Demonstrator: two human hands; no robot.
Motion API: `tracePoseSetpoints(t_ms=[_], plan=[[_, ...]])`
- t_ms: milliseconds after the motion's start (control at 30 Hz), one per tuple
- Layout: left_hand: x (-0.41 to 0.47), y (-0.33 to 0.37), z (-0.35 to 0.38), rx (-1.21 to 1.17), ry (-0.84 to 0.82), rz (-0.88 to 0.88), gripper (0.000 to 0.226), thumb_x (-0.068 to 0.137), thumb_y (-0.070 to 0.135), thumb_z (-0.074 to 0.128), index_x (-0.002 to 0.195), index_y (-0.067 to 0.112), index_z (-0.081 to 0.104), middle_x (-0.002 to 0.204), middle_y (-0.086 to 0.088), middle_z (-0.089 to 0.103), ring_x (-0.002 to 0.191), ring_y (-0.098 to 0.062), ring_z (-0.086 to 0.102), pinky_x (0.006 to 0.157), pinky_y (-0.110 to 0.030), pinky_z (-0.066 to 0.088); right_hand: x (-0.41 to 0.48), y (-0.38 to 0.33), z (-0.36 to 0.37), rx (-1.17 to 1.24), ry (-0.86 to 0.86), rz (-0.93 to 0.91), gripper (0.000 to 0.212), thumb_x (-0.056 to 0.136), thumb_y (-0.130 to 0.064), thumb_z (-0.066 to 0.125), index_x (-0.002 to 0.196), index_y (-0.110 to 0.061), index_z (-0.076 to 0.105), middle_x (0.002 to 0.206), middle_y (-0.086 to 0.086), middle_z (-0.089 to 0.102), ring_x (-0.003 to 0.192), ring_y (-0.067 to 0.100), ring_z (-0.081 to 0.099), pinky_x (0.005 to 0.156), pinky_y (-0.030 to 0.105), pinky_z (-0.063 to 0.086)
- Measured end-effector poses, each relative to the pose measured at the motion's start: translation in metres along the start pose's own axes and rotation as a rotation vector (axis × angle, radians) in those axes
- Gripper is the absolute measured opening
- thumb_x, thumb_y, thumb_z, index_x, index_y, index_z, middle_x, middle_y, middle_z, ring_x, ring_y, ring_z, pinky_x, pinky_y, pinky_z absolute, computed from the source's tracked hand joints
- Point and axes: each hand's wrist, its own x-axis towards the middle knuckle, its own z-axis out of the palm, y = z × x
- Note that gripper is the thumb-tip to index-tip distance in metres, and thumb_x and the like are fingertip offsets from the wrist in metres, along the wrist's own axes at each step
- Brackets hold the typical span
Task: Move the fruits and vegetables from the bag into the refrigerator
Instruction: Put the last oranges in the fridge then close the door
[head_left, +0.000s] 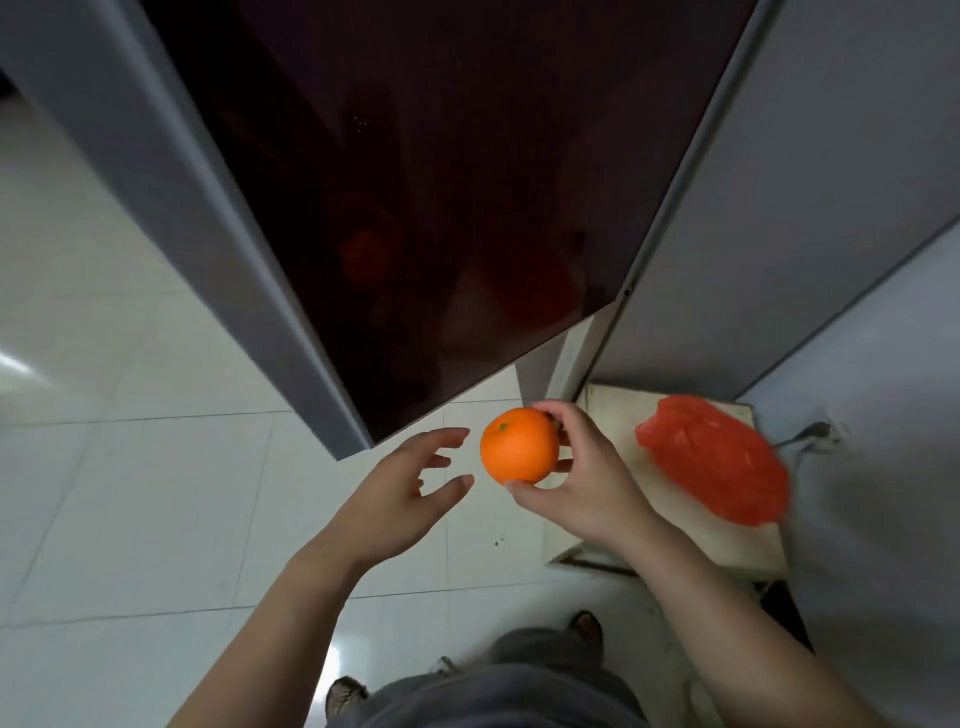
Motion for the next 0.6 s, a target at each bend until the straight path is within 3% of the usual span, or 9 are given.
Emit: tracePoseSetpoints(t_ms=[267,600], plan=[[-0.075,-0.084,-0.111,0.018,-0.037,0.047,0.044,0.088,0.035,0.057,0.131,0.031,0.046,0.133,0.013,0.049,0.114,-0.005,0.051,0.091,-0.023,0.043,-0.041,-0.093,0.128,0.004,0.012,0.072,0.071,0.068,-0.036,0.08,0.12,-0.045,0.033,0.125,-0.02,0.037,0.113,0.009,0.045,0.083,0.024,0.049],[-0.134,-0.178,-0.236,-0.01,0.111,-0.116,0.041,0.088,0.033,0.059,0.127,0.036,0.048,0.131,0.017,0.051,0.113,-0.003,0.052,0.094,-0.028,0.046,0.008,-0.185,0.257,0.031,-0.12,-0.018,0.072,0.066,-0.04,0.079,0.125,-0.035,0.038,0.128,-0.013,0.044,0.111,0.01,0.049,0.087,0.032,0.05]])
